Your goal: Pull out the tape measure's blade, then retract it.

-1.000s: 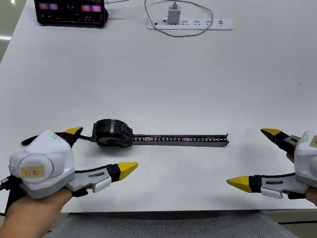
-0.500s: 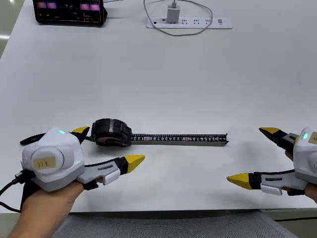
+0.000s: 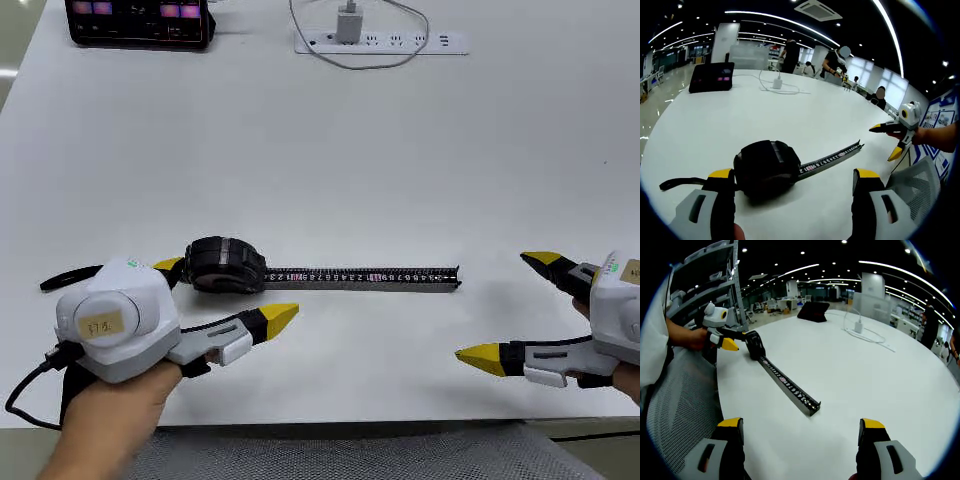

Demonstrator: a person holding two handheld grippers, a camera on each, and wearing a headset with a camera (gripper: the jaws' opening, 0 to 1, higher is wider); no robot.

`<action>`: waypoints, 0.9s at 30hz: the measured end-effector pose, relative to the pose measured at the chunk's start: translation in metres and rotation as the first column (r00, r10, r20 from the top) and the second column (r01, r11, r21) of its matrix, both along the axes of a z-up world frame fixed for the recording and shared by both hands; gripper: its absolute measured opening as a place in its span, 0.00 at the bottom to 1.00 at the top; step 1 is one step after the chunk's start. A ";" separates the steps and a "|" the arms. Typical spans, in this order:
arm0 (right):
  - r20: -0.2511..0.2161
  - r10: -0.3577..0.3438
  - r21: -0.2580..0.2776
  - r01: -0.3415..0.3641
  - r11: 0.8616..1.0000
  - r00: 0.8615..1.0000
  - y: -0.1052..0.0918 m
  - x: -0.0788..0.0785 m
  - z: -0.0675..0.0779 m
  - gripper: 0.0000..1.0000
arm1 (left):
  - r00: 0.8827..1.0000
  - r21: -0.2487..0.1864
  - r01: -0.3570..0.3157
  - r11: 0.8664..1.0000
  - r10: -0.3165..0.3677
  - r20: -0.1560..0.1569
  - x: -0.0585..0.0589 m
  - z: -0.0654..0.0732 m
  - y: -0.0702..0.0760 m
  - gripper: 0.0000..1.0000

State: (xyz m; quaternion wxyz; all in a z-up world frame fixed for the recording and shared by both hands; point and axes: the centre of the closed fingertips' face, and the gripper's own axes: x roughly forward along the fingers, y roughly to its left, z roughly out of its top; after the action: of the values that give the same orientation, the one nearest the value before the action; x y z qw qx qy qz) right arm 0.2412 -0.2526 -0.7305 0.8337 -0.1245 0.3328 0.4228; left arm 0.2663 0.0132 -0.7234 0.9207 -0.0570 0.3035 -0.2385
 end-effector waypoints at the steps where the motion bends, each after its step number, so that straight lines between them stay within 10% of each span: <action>1: -0.002 0.002 -0.001 -0.002 1.000 1.000 0.000 0.000 0.000 0.94 | 1.000 -0.001 -0.009 1.000 0.009 0.002 0.000 -0.001 -0.001 0.95; 27: -0.029 0.170 -0.089 -0.172 0.981 0.985 0.001 0.018 -0.007 0.72 | 0.988 0.085 -0.154 0.984 0.152 0.024 0.017 -0.013 0.009 0.83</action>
State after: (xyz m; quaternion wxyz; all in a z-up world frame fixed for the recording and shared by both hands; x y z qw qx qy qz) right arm 0.2589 -0.2512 -0.7379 0.7841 -0.1862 0.3487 0.4784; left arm 0.2831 0.0220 -0.7364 0.9405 -0.0382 0.3004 -0.1543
